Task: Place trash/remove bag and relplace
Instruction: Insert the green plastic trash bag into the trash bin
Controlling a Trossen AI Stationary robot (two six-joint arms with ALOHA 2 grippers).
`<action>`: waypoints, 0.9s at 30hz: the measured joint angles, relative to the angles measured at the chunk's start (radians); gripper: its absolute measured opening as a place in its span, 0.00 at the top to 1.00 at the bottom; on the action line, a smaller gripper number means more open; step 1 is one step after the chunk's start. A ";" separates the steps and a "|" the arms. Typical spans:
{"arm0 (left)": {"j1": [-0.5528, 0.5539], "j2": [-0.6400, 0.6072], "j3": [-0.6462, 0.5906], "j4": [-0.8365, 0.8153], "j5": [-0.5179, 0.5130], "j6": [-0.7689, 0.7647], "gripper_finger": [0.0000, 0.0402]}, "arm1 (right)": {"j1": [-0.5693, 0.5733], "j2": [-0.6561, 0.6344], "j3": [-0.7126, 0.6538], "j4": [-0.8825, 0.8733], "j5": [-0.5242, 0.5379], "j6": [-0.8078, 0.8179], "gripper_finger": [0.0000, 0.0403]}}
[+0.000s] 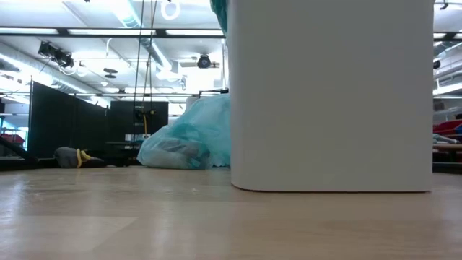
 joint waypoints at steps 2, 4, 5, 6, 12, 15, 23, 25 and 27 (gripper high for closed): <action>-0.006 -0.014 -0.001 0.006 -0.004 0.025 0.76 | 0.007 -0.013 -0.002 0.009 0.004 -0.001 1.00; -0.009 -0.039 -0.001 0.025 -0.004 0.052 0.76 | 0.010 -0.034 -0.002 0.026 0.009 -0.007 1.00; -0.010 -0.052 0.000 0.027 -0.007 0.056 0.76 | 0.010 -0.046 -0.002 0.031 0.011 -0.007 1.00; -0.009 -0.061 0.003 0.026 -0.007 0.057 0.76 | 0.010 -0.056 -0.001 0.035 0.010 -0.004 1.00; -0.017 -0.110 0.001 0.057 0.036 0.054 0.76 | 0.010 -0.111 0.000 0.033 0.007 -0.002 1.00; -0.012 -0.110 0.001 0.003 0.049 0.052 0.76 | 0.010 -0.115 0.000 0.035 0.011 -0.003 1.00; 0.026 -0.075 -0.077 -0.007 0.077 0.047 0.76 | 0.010 -0.116 0.000 0.078 0.015 -0.030 1.00; 0.040 -0.061 -0.107 -0.002 0.076 0.020 0.76 | 0.011 -0.116 0.000 0.085 0.014 -0.032 1.00; 0.043 -0.060 -0.126 0.007 0.078 -0.019 0.76 | 0.011 -0.116 0.000 0.099 -0.001 -0.039 1.00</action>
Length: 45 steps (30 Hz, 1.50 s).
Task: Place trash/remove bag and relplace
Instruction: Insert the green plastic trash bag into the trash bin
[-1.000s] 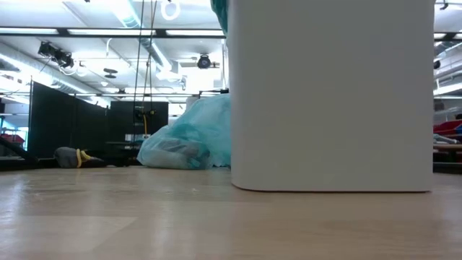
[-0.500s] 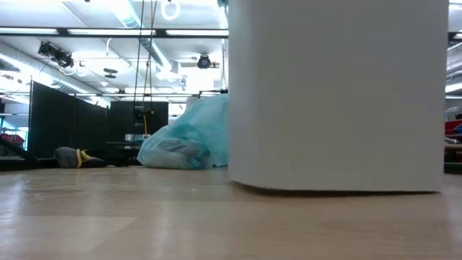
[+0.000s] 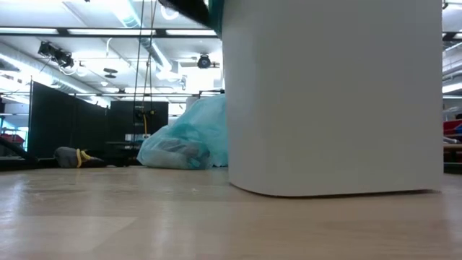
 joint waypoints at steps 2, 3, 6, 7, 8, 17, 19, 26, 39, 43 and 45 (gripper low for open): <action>-0.004 -0.009 0.002 0.008 0.004 -0.006 0.76 | 0.000 0.000 0.000 0.006 -0.028 -0.009 1.00; -0.009 -0.015 0.002 0.006 0.009 -0.003 0.76 | 0.000 -0.001 0.000 0.004 -0.038 -0.010 1.00; -0.016 -0.025 0.002 0.012 0.050 0.013 0.75 | 0.001 -0.001 0.000 0.005 -0.056 -0.006 0.98; -0.016 -0.028 0.002 0.013 0.068 0.022 0.75 | 0.000 -0.001 0.000 0.006 -0.066 -0.005 0.97; -0.017 -0.031 0.002 0.022 0.084 0.027 0.74 | 0.000 -0.001 0.000 0.006 -0.071 -0.003 0.96; -0.018 -0.042 0.015 0.026 0.140 0.065 0.63 | 0.000 -0.001 0.000 -0.010 -0.073 0.037 0.83; -0.018 -0.052 0.015 -0.003 0.136 0.069 0.62 | 0.000 -0.001 0.000 -0.011 -0.076 0.038 0.81; -0.023 -0.097 0.015 -0.079 0.134 0.013 0.61 | 0.000 -0.001 0.000 -0.014 -0.078 0.063 0.80; -0.074 -0.176 0.015 -0.050 0.134 -0.136 0.61 | 0.019 0.002 0.001 0.031 -0.018 0.056 0.94; -0.124 -0.186 0.015 0.003 0.134 -0.291 0.61 | 0.021 0.033 -0.005 0.026 -0.018 0.056 0.96; -0.163 -0.187 0.015 0.071 0.133 -0.350 0.61 | 0.021 0.045 -0.019 0.020 -0.022 0.060 0.97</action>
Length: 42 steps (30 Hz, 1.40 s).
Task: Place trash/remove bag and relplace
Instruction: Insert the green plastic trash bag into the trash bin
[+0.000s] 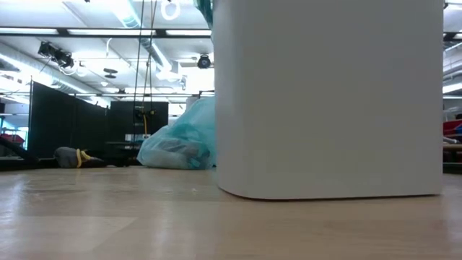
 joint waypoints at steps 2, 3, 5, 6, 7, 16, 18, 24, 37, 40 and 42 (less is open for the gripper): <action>-0.050 0.014 0.000 0.088 -0.003 -0.010 0.61 | 0.000 0.013 -0.013 -0.005 -0.001 0.010 0.97; -0.074 0.027 0.001 0.127 -0.009 -0.007 0.61 | 0.000 0.018 -0.017 -0.007 -0.001 0.011 0.97; -0.122 0.058 0.002 0.169 -0.053 0.001 0.61 | 0.000 0.024 -0.021 -0.010 0.001 0.008 0.97; -0.140 0.073 0.001 0.176 -0.083 0.001 0.61 | -0.001 0.027 -0.021 -0.011 0.006 0.002 0.97; -0.156 0.088 0.001 0.176 -0.110 -0.002 0.61 | -0.001 0.027 -0.021 -0.010 0.008 -0.005 0.97; -0.186 0.228 0.000 0.445 -0.194 0.106 0.61 | -0.009 0.028 -0.021 -0.019 0.012 -0.014 0.98; -0.185 0.247 0.000 0.511 -0.192 0.193 0.61 | -0.019 0.028 -0.021 -0.016 0.012 -0.008 0.98; -0.181 0.280 0.000 0.504 -0.306 0.199 0.67 | -0.024 0.029 -0.021 -0.012 0.012 -0.037 0.98; -0.118 0.526 0.000 0.814 -0.386 0.124 0.91 | -0.015 0.029 -0.022 -0.011 0.008 -0.077 0.98; -0.120 0.534 0.000 0.801 -0.385 0.075 0.95 | -0.015 0.029 -0.022 -0.021 0.007 -0.077 0.98; -0.123 0.534 0.000 0.801 -0.389 0.072 0.97 | -0.012 0.028 -0.032 -0.037 -0.002 -0.062 0.98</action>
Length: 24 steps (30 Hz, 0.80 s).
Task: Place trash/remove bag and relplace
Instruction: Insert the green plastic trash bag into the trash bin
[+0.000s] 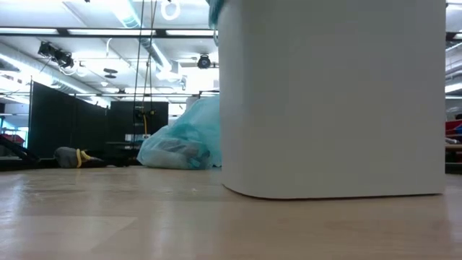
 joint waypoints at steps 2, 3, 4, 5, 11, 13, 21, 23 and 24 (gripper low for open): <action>-0.001 0.000 0.000 0.000 -0.013 0.004 0.98 | 0.005 -0.002 -0.039 0.020 -0.016 0.029 0.99; 0.000 0.000 0.000 0.000 -0.017 0.004 0.98 | 0.007 -0.002 -0.067 0.048 -0.019 0.034 0.99; 0.000 0.000 0.000 0.000 -0.017 0.004 0.98 | 0.011 -0.003 -0.100 0.071 -0.020 0.037 1.00; 0.000 0.000 0.000 -0.001 -0.017 0.004 0.98 | 0.014 -0.003 -0.129 0.099 -0.020 0.039 1.00; -0.005 -0.001 0.000 -0.038 -0.009 0.004 0.98 | 0.018 -0.008 -0.207 0.165 -0.016 0.043 1.00; -0.007 -0.001 0.000 -0.076 -0.012 -0.024 0.98 | 0.019 -0.004 -0.222 0.165 -0.017 0.034 1.00; -0.006 -0.001 0.000 -0.167 -0.014 -0.116 0.98 | 0.025 -0.007 -0.250 0.159 -0.055 0.035 1.00; -0.007 -0.001 0.010 -0.170 -0.013 -0.092 0.98 | 0.024 -0.010 -0.239 0.175 -0.053 0.028 1.00; -0.007 -0.001 0.018 -0.171 -0.013 -0.077 0.98 | 0.024 -0.015 -0.235 0.177 -0.053 0.026 1.00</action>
